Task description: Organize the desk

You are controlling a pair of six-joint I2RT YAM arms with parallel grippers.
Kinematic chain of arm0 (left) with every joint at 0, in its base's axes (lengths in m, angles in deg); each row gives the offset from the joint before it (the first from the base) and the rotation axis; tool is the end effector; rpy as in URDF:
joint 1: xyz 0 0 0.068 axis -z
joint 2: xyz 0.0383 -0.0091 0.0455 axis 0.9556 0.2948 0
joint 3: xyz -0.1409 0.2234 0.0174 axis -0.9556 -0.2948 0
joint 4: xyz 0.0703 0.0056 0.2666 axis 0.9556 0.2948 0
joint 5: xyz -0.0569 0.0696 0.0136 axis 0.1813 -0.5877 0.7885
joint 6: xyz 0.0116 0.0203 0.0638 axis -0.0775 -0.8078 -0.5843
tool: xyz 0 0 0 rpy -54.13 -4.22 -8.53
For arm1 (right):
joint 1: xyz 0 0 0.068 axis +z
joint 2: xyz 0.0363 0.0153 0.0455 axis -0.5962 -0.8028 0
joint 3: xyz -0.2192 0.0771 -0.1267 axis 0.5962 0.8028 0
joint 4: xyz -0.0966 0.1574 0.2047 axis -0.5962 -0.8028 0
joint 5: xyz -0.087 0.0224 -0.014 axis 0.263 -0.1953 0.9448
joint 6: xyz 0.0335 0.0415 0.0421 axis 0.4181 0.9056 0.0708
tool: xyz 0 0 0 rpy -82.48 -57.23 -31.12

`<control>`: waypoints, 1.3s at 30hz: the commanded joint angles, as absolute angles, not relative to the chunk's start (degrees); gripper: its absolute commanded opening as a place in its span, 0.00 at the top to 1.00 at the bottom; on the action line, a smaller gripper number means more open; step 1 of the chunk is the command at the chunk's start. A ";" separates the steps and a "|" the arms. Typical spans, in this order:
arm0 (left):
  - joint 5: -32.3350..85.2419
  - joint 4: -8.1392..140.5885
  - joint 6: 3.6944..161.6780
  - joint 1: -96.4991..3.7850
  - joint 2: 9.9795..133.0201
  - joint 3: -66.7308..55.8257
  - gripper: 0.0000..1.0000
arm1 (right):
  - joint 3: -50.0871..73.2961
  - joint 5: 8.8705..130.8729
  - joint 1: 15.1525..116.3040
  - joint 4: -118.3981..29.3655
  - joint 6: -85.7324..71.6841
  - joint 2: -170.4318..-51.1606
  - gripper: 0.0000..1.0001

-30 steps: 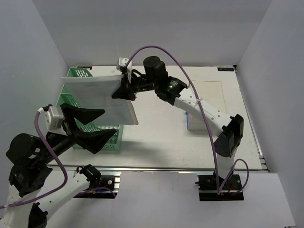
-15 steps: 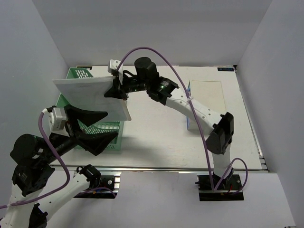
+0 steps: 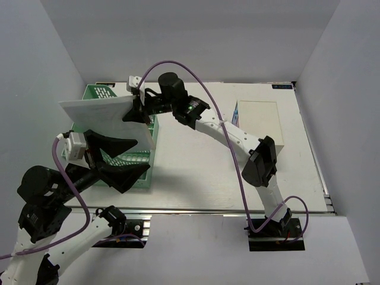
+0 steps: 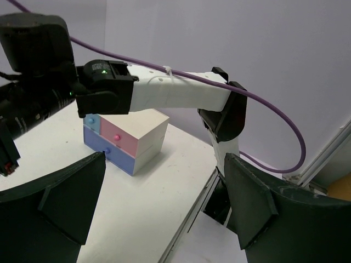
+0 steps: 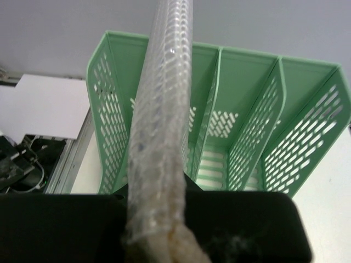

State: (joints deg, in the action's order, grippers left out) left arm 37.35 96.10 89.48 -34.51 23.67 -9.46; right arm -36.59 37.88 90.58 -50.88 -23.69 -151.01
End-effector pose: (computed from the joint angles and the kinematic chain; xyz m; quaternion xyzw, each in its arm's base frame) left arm 0.0474 -0.0601 0.4745 0.2348 0.5832 -0.4574 0.6289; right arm 0.2809 0.4457 0.3944 -0.5605 0.4643 0.4707 0.4988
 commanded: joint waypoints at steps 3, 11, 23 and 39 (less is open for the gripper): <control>38.49 94.26 90.18 -34.71 25.53 -10.38 0.02 | -42.83 37.70 90.92 -42.17 -20.70 -151.62 1.00; 38.49 93.11 90.62 -34.71 25.89 -10.56 0.02 | -43.72 37.78 91.44 -39.44 -16.65 -155.04 1.00; 39.02 92.50 90.79 -34.71 24.66 -12.93 0.02 | -38.37 37.69 91.97 -41.11 -20.08 -155.40 1.00; 39.11 91.62 92.11 -34.71 25.71 -11.79 0.02 | -31.26 45.50 89.78 -51.56 -27.28 -142.14 0.11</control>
